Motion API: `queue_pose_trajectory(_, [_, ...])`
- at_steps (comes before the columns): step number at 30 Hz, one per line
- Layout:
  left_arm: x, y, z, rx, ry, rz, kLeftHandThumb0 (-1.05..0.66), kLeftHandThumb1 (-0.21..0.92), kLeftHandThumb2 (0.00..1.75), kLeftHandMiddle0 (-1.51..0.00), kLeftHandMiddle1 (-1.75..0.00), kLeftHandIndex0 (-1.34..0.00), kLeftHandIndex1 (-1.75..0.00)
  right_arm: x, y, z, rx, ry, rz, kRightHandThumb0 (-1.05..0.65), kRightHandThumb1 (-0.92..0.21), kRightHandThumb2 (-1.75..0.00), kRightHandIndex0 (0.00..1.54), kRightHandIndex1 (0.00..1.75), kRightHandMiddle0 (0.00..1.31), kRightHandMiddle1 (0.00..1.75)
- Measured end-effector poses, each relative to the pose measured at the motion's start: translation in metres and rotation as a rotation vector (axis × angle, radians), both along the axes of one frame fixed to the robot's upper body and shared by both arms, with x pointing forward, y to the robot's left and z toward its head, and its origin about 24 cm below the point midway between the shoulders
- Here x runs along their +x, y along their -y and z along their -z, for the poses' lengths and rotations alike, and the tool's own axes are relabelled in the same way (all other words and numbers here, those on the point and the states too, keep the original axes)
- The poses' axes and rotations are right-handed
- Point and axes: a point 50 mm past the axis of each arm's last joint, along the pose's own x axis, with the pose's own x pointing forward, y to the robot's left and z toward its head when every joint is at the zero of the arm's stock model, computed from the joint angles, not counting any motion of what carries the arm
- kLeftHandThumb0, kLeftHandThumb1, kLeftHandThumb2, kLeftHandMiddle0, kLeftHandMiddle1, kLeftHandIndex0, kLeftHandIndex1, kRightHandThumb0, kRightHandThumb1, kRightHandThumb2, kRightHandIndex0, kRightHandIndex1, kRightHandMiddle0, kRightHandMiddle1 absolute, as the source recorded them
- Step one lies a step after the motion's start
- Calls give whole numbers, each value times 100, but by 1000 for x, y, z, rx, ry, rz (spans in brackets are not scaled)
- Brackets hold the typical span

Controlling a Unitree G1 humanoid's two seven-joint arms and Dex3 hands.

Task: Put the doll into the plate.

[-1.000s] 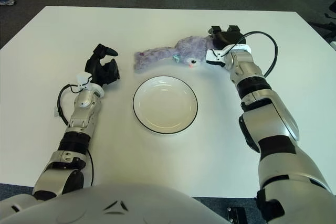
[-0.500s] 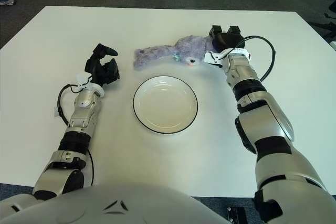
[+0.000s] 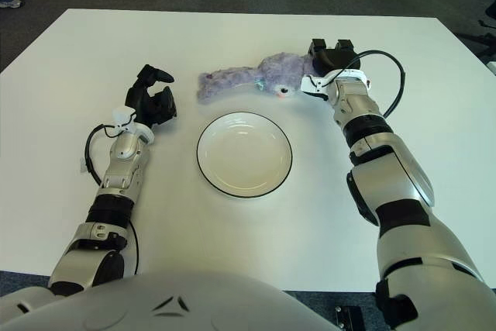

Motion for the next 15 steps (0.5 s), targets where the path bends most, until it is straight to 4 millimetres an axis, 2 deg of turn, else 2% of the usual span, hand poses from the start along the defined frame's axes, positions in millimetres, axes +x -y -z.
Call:
queue_pose_trajectory(2, [0,0,0,0,0,1,-40,57,100,-121,-175,-42,-175,0,1,-1,-10,-8,-1,5,-28,-130,63,175,50,152])
queue_pose_trajectory(6, [0,1,0,0,1,3,-40,57,100,-121,-175,-42,-175,1,1,-2,-28,-18,-7,1,-21,-137,69,175,60,150])
queue_pose_trajectory(8, [0,1,0,0,1,3,-41,57,100,-120,-175,-42,-175,2,1,-3,-33,-20,-9,1,-16,-144,71,175,63,155])
queue_pose_trajectory(11, [0,1,0,0,1,4,-41,56,101,-120,-175,-42,-175,2,1,-4,-38,-24,-8,0,-13,-151,72,175,58,167])
queue_pose_trajectory(15, [0,1,0,0,0,4,-41,56,101,-121,-175,-42,-175,3,2,-5,-41,-34,-4,0,-16,-149,70,172,54,173])
